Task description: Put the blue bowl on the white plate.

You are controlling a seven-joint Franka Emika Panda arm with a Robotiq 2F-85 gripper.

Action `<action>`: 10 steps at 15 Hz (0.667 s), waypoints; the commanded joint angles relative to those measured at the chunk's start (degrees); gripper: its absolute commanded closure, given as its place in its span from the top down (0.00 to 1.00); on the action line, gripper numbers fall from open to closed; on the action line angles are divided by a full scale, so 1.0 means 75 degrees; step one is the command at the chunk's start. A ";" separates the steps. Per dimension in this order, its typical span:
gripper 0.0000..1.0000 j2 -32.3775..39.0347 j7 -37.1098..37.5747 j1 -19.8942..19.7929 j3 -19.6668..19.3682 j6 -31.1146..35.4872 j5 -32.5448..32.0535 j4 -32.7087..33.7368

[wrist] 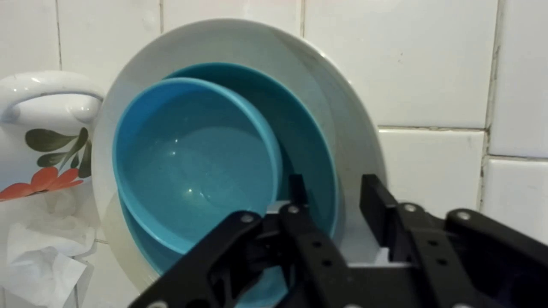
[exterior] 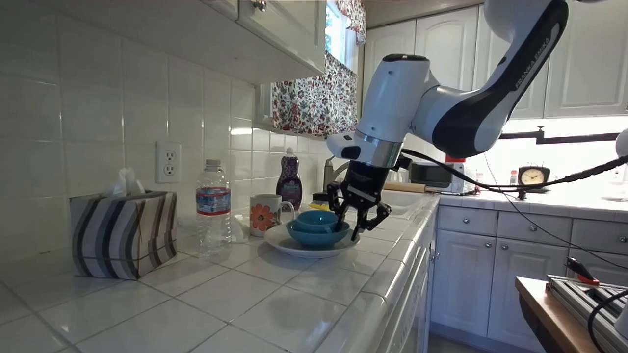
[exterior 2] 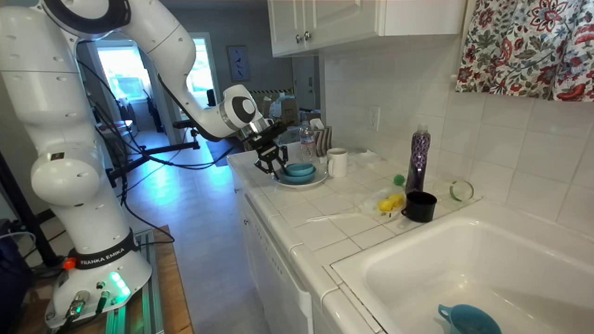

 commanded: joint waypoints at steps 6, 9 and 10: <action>1.00 -0.0406 0.0943 0.0382 0.0228 -0.0644 -0.1871 0.0021; 1.00 -0.0534 0.1445 0.0485 0.0355 -0.0931 -0.2511 0.0011; 1.00 -0.0574 0.1584 0.0503 0.0393 -0.0994 -0.2650 0.0001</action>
